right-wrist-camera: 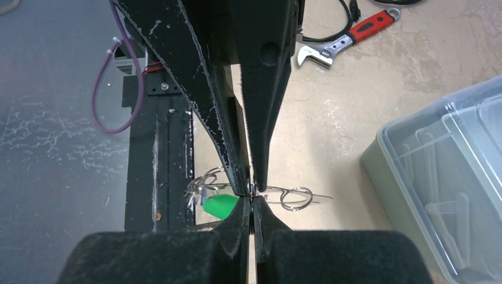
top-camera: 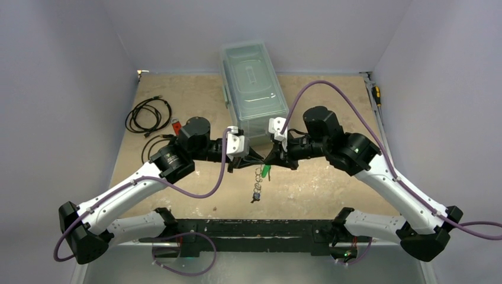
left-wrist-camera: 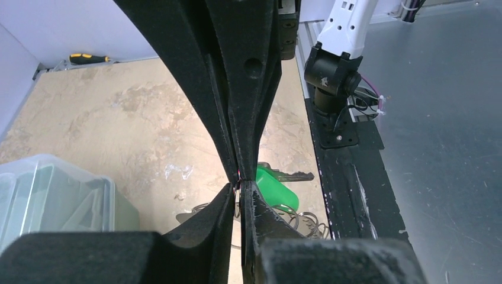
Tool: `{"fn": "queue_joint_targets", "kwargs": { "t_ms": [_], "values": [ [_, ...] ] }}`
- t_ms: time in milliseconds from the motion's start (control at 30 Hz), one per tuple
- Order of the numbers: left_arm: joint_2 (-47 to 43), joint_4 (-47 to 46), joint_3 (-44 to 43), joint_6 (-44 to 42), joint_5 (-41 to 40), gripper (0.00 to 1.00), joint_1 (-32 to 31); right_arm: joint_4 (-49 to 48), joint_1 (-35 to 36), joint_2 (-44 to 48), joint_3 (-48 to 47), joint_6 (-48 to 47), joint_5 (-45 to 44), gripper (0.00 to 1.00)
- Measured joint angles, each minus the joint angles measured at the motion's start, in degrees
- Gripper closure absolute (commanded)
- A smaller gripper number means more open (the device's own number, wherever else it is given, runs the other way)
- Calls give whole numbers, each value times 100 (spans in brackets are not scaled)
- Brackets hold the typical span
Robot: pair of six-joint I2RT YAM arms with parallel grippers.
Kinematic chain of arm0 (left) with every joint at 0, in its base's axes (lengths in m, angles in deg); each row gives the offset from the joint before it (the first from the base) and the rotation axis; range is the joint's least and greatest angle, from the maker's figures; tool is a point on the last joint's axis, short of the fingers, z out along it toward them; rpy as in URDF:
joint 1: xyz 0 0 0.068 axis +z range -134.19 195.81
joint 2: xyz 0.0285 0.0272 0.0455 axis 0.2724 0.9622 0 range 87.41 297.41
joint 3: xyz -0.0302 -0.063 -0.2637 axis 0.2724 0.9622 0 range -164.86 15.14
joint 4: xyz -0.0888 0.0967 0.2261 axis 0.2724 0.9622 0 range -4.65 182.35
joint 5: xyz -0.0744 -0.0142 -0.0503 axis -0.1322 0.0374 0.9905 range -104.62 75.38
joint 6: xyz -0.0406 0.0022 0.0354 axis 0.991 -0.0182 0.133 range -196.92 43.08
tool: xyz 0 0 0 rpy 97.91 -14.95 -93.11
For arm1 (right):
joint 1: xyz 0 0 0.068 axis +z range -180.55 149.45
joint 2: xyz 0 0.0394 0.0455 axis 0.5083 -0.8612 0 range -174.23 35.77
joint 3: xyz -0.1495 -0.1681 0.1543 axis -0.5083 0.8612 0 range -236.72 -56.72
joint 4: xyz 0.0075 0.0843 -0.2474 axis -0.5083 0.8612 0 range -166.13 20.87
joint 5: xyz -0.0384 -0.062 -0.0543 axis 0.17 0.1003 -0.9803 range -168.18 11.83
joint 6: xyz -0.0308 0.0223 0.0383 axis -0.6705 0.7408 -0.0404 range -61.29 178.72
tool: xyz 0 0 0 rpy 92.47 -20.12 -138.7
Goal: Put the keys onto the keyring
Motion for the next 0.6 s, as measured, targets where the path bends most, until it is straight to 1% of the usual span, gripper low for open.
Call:
{"fn": "queue_joint_targets", "kwargs": {
  "t_ms": [33,167,200,333,367,400,433,600],
  "values": [
    [0,-4,0,9,28,100,-2,-2,-2,11,0,-2,7,100],
    [-20,-39,0,2,55,100,-7,-48,-15,48,2,0,13,100],
    [-26,-42,0,2,55,100,-7,-79,-15,63,13,2,13,99],
    [-184,-232,140,61,-122,100,-9,-409,-20,234,201,83,2,57],
    [-264,-302,232,101,-210,100,-9,-544,-20,313,275,133,2,49],
    [-341,-389,334,125,-334,100,-4,-695,-15,409,343,170,4,44],
    [-404,-457,426,151,-433,100,2,-787,-9,479,376,236,-11,42],
    [-647,-739,748,299,-745,100,72,-1261,13,839,452,343,-256,36]
  ]
}}
